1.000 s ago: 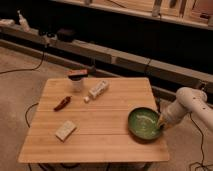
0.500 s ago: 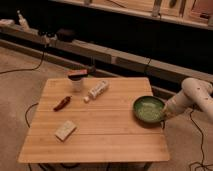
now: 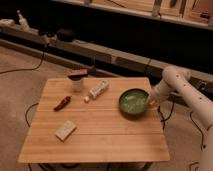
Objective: Drag the ceramic bowl in a circle
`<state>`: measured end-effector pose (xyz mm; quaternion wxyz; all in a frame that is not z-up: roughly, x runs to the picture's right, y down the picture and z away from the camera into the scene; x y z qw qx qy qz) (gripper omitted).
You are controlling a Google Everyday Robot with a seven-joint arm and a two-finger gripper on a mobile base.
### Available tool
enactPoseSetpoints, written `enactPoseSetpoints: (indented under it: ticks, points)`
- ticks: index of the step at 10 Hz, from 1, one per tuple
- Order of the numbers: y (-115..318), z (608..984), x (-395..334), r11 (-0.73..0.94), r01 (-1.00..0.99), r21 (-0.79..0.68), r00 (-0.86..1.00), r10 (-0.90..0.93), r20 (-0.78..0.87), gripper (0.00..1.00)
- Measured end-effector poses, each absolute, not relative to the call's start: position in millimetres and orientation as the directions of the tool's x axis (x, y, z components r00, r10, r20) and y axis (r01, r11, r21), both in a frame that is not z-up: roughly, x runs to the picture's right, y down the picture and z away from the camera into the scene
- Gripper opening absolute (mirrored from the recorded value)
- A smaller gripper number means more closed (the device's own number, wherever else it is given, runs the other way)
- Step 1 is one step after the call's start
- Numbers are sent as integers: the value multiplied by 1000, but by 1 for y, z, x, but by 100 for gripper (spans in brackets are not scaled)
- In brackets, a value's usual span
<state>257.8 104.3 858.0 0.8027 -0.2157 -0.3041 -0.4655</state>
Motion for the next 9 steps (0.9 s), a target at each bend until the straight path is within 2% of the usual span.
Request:
enactPoseSetpoints:
  ticks: [2,4,6,9]
  points:
    - [99,839,205,387,921,40,252,-672,696,0]
    - [114,816,168,310,943,120,136,-690,711,0]
    - [158,797,151,239,958,159,44,-670,741,0]
    - [223,790,163,234,965,117,48,-600,799,0]
